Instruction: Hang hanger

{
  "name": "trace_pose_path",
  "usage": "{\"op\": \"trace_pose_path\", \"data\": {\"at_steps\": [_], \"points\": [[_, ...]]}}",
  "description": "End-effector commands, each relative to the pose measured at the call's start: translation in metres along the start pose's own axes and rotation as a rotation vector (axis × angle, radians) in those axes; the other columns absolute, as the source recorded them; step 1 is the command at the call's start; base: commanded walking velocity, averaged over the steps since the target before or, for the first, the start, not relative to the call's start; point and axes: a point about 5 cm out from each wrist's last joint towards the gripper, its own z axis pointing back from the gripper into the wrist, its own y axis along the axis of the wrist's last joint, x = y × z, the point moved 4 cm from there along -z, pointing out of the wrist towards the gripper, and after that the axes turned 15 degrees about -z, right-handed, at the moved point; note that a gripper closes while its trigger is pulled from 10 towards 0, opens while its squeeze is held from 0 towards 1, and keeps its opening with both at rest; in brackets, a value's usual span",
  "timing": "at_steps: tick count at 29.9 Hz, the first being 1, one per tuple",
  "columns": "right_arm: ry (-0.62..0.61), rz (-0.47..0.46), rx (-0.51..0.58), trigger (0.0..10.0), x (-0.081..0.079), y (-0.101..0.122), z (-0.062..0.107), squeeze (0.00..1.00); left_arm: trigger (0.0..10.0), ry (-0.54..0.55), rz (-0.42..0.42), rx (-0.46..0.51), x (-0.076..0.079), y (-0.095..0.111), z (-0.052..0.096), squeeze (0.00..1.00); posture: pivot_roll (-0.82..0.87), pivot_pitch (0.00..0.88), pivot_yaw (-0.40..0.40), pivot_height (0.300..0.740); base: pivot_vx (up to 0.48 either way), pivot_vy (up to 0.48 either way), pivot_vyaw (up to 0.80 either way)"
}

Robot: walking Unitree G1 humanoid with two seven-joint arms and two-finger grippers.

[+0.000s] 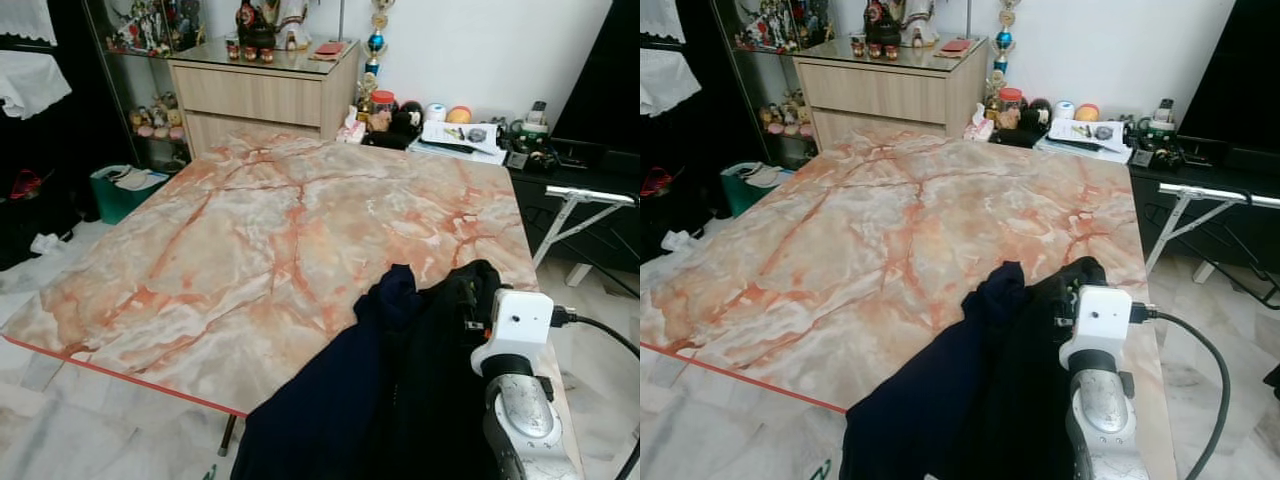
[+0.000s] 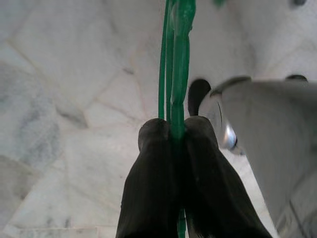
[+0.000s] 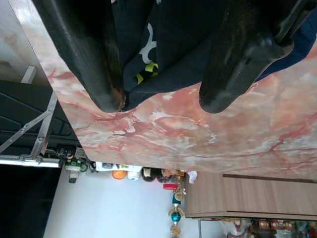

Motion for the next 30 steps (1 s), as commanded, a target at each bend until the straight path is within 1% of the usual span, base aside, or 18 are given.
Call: {"op": "trace_pose_path", "data": {"at_steps": [1,4,5,7,9,12,15,22,30], "points": [[-0.007,-0.006,0.007,10.0,0.001,0.001,-0.001,0.0,10.0,-0.013,-0.024,-0.001,0.01,0.003,-0.001,0.0,0.12,0.021,-0.034,0.74,-0.247,0.0,0.0],[-0.009,-0.006,0.007,10.0,0.002,0.001,-0.001,0.0,10.0,0.037,-0.025,-0.001,0.0,0.001,0.0,0.0,0.12,0.021,-0.034,0.74,-0.25,0.0,0.0],[-0.009,-0.006,0.007,10.0,0.002,0.001,-0.001,0.0,10.0,0.037,-0.025,-0.001,0.0,0.001,0.0,0.0,0.12,0.021,-0.034,0.74,-0.251,0.0,0.0],[-0.008,-0.006,0.007,10.0,0.001,0.001,-0.002,0.0,10.0,0.058,-0.027,0.004,-0.008,-0.002,0.001,0.0,0.12,0.021,-0.034,0.74,-0.253,0.0,0.0],[-0.007,-0.006,0.007,10.0,0.001,0.001,-0.002,0.0,10.0,0.064,-0.033,0.008,-0.013,-0.003,0.002,0.0,0.12,0.021,-0.034,0.74,-0.251,0.0,0.0],[-0.007,-0.006,0.007,10.0,0.001,0.001,-0.002,0.0,10.0,0.067,-0.057,0.016,-0.017,-0.004,0.002,0.0,0.12,0.02,-0.034,0.74,-0.25,0.0,0.0],[-0.009,-0.005,0.007,10.0,0.002,0.001,-0.002,0.0,10.0,0.075,-0.055,0.019,-0.019,-0.003,0.003,0.0,0.12,0.02,-0.034,0.74,-0.251,0.0,0.0],[-0.007,-0.006,0.007,10.0,0.001,0.001,-0.002,0.0,10.0,0.077,-0.055,0.043,-0.017,0.004,0.002,0.0,0.13,0.024,-0.035,0.74,-0.252,0.0,0.0],[-0.024,-0.006,0.005,10.0,0.006,0.001,-0.002,0.0,10.0,0.069,-0.055,0.065,-0.015,0.012,0.0,0.0,0.13,0.025,-0.034,0.74,-0.252,0.0,0.0]]}}
